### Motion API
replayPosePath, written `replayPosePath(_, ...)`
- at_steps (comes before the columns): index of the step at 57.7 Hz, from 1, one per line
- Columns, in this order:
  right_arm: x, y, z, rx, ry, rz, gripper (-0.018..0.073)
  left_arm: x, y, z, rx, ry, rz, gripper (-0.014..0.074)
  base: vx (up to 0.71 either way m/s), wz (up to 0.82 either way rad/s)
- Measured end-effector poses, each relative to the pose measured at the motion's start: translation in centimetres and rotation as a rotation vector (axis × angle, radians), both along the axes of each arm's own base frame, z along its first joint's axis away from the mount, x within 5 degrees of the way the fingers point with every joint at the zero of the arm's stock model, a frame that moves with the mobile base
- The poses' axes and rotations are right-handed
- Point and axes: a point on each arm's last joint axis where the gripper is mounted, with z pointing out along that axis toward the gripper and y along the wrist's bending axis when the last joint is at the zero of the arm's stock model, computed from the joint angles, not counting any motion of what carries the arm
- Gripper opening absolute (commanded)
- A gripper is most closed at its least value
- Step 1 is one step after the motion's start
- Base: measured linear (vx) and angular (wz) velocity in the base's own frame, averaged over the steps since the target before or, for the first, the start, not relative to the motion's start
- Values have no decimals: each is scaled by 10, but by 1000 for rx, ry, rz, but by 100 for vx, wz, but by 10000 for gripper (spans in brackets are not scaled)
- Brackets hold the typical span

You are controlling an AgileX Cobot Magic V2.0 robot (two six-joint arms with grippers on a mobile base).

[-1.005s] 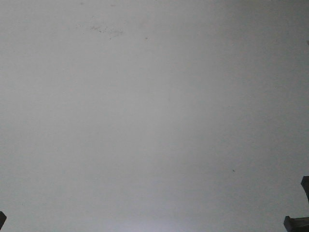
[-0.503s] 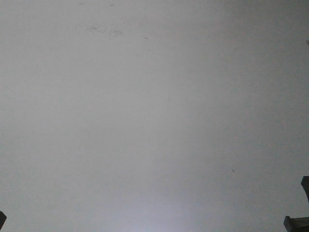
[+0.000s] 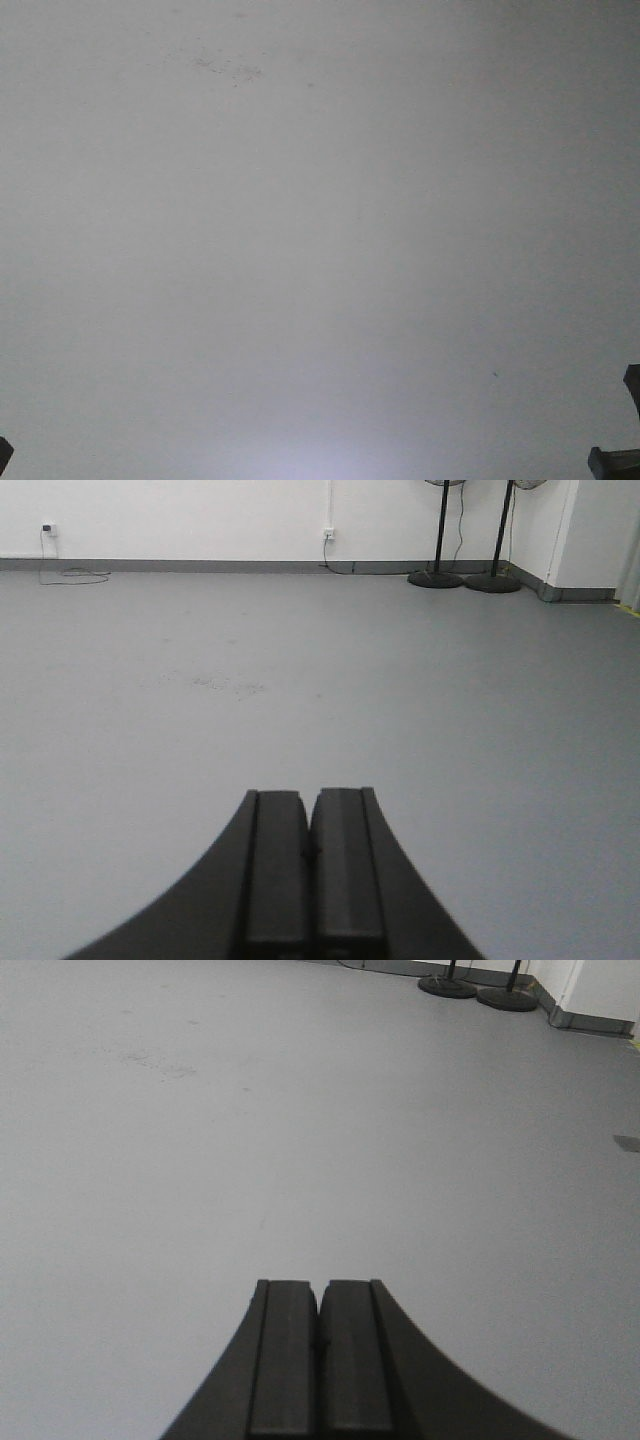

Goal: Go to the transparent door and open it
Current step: 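Drive the base forward across the grey floor with both arms raised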

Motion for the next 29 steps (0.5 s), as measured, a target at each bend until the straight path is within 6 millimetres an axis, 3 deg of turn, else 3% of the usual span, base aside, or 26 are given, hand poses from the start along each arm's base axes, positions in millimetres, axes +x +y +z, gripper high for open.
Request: replayPosePath(29, 0, 0, 0, 0, 0, 0, 2, 0, 0, 0, 0, 0, 0, -3, 24, 13)
